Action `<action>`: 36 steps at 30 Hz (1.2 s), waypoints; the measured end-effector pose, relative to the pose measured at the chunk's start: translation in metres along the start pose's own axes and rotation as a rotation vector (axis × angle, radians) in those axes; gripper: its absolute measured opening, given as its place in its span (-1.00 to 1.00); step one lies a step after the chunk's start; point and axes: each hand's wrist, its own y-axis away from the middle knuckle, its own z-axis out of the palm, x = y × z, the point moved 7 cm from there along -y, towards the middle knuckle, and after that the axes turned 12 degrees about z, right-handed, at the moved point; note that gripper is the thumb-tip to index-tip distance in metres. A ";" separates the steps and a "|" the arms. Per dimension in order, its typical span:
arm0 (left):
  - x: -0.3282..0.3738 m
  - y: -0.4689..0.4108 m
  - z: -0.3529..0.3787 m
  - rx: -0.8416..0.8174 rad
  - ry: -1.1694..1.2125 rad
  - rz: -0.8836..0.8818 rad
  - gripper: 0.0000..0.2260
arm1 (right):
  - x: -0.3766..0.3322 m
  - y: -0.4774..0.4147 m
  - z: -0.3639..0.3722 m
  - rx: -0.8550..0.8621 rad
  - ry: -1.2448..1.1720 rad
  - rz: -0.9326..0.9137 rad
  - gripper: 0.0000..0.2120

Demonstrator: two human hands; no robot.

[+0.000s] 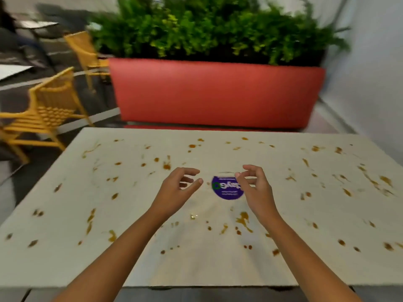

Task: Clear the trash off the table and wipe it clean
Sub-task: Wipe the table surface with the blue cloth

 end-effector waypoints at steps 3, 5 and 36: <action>-0.015 0.021 -0.045 0.138 -0.027 -0.053 -0.85 | -0.016 -0.002 0.051 -0.126 0.044 -0.043 -0.79; -0.023 0.037 -0.072 0.220 -0.057 -0.092 -0.86 | -0.025 0.000 0.087 -0.217 0.055 -0.079 -0.80; -0.194 0.284 -0.531 0.950 -0.250 -0.467 -0.88 | -0.108 0.218 0.638 -1.067 0.338 -0.253 -0.83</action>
